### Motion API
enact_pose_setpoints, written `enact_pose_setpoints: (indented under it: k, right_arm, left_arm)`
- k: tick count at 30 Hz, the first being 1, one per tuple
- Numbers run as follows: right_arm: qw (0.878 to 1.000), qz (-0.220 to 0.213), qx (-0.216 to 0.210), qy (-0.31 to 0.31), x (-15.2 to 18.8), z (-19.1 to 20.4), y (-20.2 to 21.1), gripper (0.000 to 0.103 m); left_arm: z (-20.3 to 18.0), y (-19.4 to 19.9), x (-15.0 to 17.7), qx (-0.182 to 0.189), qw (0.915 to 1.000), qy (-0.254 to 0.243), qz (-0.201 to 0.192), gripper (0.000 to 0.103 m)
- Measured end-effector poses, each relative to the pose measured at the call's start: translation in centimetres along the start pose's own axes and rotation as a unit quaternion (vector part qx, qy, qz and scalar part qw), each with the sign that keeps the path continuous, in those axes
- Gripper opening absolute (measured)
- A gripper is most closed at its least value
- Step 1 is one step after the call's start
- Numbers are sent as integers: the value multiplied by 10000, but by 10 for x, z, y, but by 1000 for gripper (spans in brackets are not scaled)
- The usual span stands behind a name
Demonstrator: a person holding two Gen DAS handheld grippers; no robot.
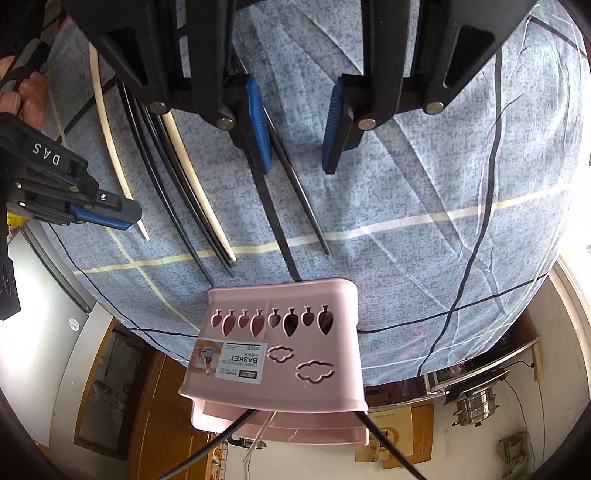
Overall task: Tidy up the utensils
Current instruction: 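Move both open tools back down to the remaining chopsticks, then close the right tool on a wooden chopstick while the left tool grasps a black chopstick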
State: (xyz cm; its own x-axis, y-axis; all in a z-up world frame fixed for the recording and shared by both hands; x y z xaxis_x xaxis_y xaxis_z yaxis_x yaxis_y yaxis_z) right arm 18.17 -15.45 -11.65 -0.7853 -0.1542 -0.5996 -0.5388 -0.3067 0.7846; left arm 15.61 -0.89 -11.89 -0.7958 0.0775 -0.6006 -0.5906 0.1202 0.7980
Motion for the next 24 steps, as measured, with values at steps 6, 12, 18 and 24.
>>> enact_pose_setpoints:
  k: [6, 12, 18, 24]
  right_arm:
    - [9998, 69, 140, -100, -10, -1, -7, 15]
    - [9994, 56, 333, 18, -12, 1, -10, 14]
    - [9991, -32, 424, 12, -9, 3, -10, 10]
    - [9992, -23, 401, -61, -10, 1, -10, 5]
  left_arm:
    - [1, -11, -13, 90, 9997, 191, 156, 31]
    - [0, -23, -27, 62, 9997, 193, 124, 31]
    - [-5, -26, -30, -153, 9998, 20, -83, 30]
    - [-3, -24, -30, -198, 9998, 97, -27, 10]
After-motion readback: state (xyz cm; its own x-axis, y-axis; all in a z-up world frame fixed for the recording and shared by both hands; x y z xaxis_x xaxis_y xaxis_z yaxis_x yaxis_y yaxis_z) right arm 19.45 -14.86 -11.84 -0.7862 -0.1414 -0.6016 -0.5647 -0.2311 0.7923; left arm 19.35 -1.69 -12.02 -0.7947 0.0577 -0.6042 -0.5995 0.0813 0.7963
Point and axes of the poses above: each gripper's, at about its wrist camera, not at the fingertips, and y roughly against the way its jaws point, z to its left, x to its underside, the point moved 10 cm from there along -y, roughly the way its jaws point, and after that the axes turned 1 degree about -x, right-handed, at the moved point
